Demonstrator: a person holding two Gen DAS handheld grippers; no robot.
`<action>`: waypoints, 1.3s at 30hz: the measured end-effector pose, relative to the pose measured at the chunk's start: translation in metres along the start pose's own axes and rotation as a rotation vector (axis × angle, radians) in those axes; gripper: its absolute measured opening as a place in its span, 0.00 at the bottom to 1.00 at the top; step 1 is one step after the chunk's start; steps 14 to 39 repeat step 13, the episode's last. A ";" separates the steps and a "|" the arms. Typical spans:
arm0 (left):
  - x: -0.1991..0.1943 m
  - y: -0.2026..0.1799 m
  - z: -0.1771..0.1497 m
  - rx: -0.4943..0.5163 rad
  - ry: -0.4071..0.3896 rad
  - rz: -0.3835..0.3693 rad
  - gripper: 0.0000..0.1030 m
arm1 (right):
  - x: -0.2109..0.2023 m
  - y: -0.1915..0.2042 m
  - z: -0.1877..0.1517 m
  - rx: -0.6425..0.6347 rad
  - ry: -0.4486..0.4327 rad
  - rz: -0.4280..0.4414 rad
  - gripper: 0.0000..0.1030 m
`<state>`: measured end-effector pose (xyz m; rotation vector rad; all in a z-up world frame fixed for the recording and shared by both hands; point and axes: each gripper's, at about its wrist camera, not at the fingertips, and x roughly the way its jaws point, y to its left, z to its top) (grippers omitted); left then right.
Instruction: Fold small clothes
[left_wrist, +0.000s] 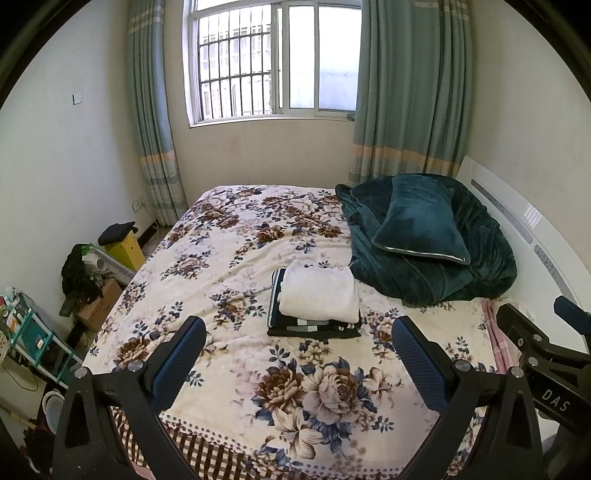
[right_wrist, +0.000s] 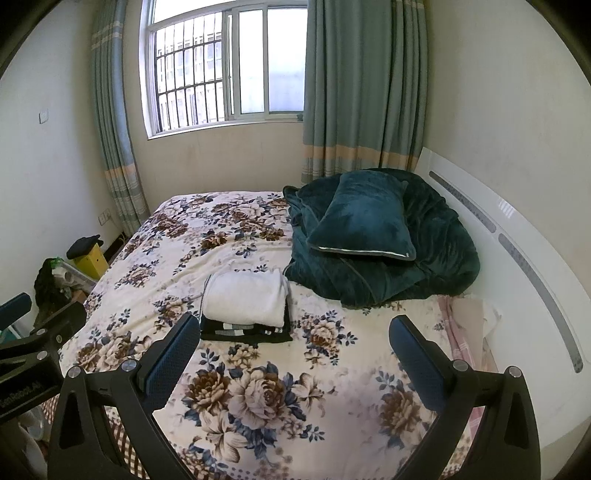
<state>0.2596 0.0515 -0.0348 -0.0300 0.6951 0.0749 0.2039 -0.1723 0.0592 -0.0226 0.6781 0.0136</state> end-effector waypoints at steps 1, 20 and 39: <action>0.000 0.000 0.000 -0.001 0.000 0.000 1.00 | 0.000 0.001 0.000 -0.001 -0.001 -0.001 1.00; -0.006 0.003 -0.005 -0.007 -0.002 -0.009 1.00 | -0.004 0.003 -0.007 0.005 0.000 -0.004 1.00; -0.006 0.003 -0.005 -0.007 -0.002 -0.009 1.00 | -0.004 0.003 -0.007 0.005 0.000 -0.004 1.00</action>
